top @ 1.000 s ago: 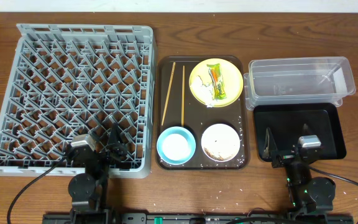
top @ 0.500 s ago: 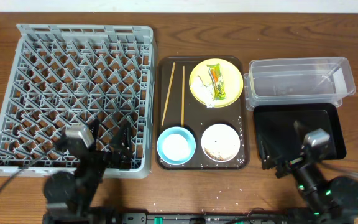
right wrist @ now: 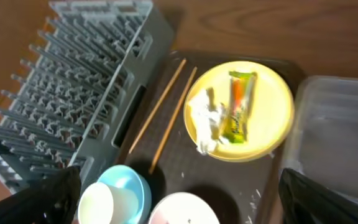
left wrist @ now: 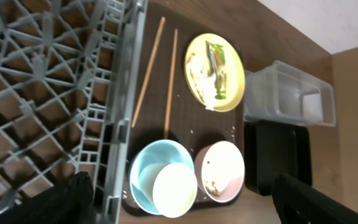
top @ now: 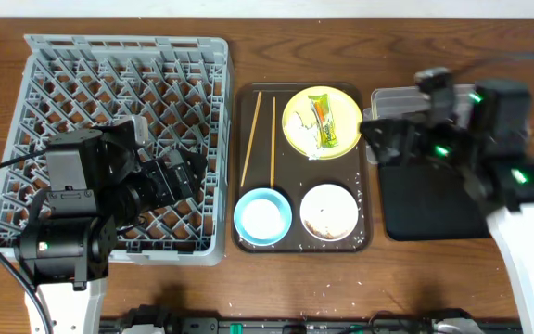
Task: Sort waste into correct bins and load items into the dishwasher
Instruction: 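Grasp the yellow-green snack wrapper on the yellow plate with the right gripper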
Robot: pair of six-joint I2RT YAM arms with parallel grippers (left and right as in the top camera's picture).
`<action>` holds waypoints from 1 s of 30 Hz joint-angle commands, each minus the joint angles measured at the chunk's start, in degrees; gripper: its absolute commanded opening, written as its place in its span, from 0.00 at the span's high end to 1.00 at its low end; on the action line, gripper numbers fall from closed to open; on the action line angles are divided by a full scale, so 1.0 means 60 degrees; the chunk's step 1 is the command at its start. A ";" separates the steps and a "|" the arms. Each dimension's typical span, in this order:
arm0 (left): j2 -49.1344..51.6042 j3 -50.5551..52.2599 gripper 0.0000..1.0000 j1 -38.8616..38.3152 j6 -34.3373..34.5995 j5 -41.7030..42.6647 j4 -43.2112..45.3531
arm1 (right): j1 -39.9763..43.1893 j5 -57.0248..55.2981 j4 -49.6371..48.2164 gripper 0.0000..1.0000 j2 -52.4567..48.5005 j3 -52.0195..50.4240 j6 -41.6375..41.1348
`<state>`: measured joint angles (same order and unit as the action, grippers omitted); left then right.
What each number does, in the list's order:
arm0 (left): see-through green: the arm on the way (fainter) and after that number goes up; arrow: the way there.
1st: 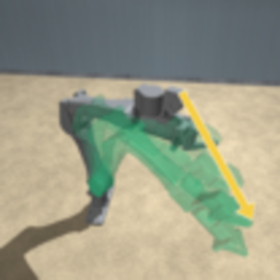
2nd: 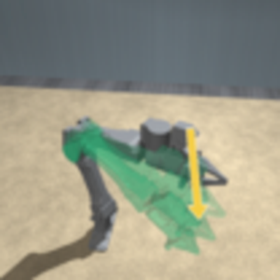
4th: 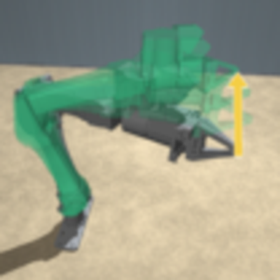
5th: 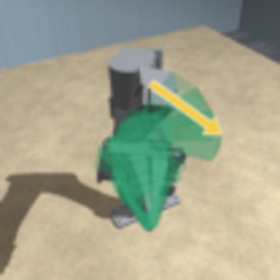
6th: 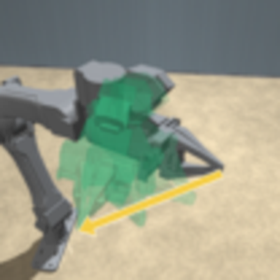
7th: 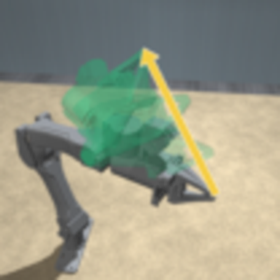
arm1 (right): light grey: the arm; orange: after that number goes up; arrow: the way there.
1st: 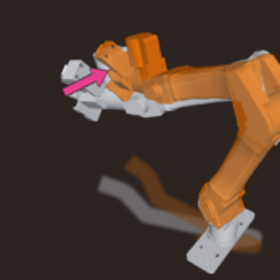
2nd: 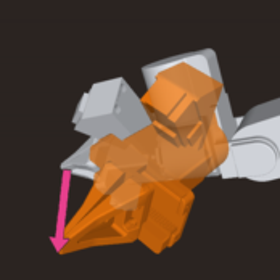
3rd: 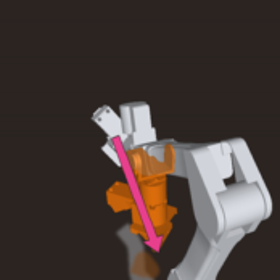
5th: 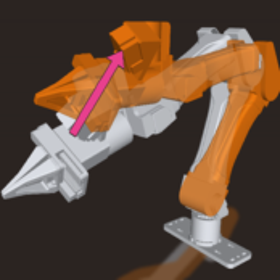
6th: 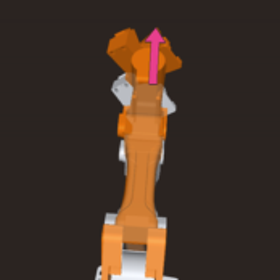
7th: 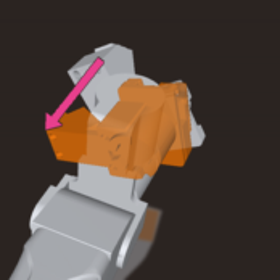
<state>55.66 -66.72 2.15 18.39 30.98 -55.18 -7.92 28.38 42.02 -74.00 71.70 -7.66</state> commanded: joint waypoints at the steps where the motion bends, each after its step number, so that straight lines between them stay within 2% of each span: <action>1: 0.0011 -0.0186 0.02 0.0022 -0.0062 0.0412 -0.0015 | -0.1297 -0.1887 -0.0062 0.01 -0.1665 0.0812 -0.0109; 4: 0.0011 -0.0186 0.01 0.0022 -0.0058 0.0412 -0.0033 | -0.2142 -0.3767 -0.0900 0.05 -0.3162 0.0914 -0.0572; 7: 0.0011 -0.0186 0.00 0.0022 -0.0055 0.0412 -0.0182 | -0.2364 -0.4441 -0.1989 0.14 -0.4331 0.0914 -0.0787; 8: 0.0011 -0.0186 0.00 0.0022 -0.0055 0.0412 -0.0197 | -0.2361 -0.4441 -0.2342 0.18 -0.4630 0.0914 -0.0790; 9: 0.0011 -0.0186 0.00 0.0022 -0.0055 0.0412 -0.0197 | -0.2364 -0.4444 -0.2739 0.27 -0.5064 0.0914 -0.0790; 11: 0.0011 -0.0186 0.00 0.0022 -0.0055 0.0412 -0.0193 | -0.2361 -0.4466 -0.3249 0.34 -0.5763 0.0911 -0.0852; 16: 0.0011 -0.0186 0.02 0.0022 -0.0055 0.0412 -0.0197 | -0.2361 -0.4765 -0.4044 0.37 -0.7180 0.0911 -0.1013; 17: 0.0011 -0.0186 0.05 0.0022 -0.0055 0.0412 -0.0262 | -0.2361 -0.4768 -0.4200 0.40 -0.7417 0.0911 -0.1005; 18: 0.0011 -0.0186 0.05 0.0022 -0.0055 0.0415 -0.0313 | -0.2357 -0.4845 -0.4375 0.48 -0.7632 0.0911 -0.1013; 19: 0.0011 -0.0186 0.01 0.0022 -0.0055 0.0412 -0.0313 | -0.2353 -0.4954 -0.4459 0.56 -0.7723 0.0911 -0.1009; 20: 0.0011 -0.0186 0.02 0.0022 -0.0051 0.0412 -0.0313 | -0.2350 -0.5089 -0.4513 0.69 -0.7756 0.0911 -0.1013; 21: 0.0011 -0.0186 0.02 0.0022 -0.0055 0.0412 -0.0313 | -0.2350 -0.5093 -0.4524 0.74 -0.7752 0.0914 -0.1009; 22: 0.0011 -0.0186 0.02 0.0022 -0.0051 0.0412 -0.0313 | -0.2353 -0.5071 -0.4532 0.85 -0.7614 0.0922 -0.1009; 24: 0.0011 -0.0186 0.02 0.0022 -0.0051 0.0412 -0.0313 | -0.2353 -0.5074 -0.4462 0.96 -0.7322 0.0922 -0.1013; 26: 0.0011 -0.0186 0.02 0.0022 -0.0055 0.0415 -0.0313 | -0.2353 -0.5078 -0.4237 0.99 -0.6484 0.0922 -0.1045; 30: 0.0011 -0.0186 0.02 0.0022 -0.0055 0.0412 -0.0313 | -0.2288 -0.5242 -0.3395 0.99 -0.4819 0.0922 -0.1319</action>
<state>55.79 -66.74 2.15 18.20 32.88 -56.88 -21.78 -1.48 19.49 -111.96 76.44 -13.52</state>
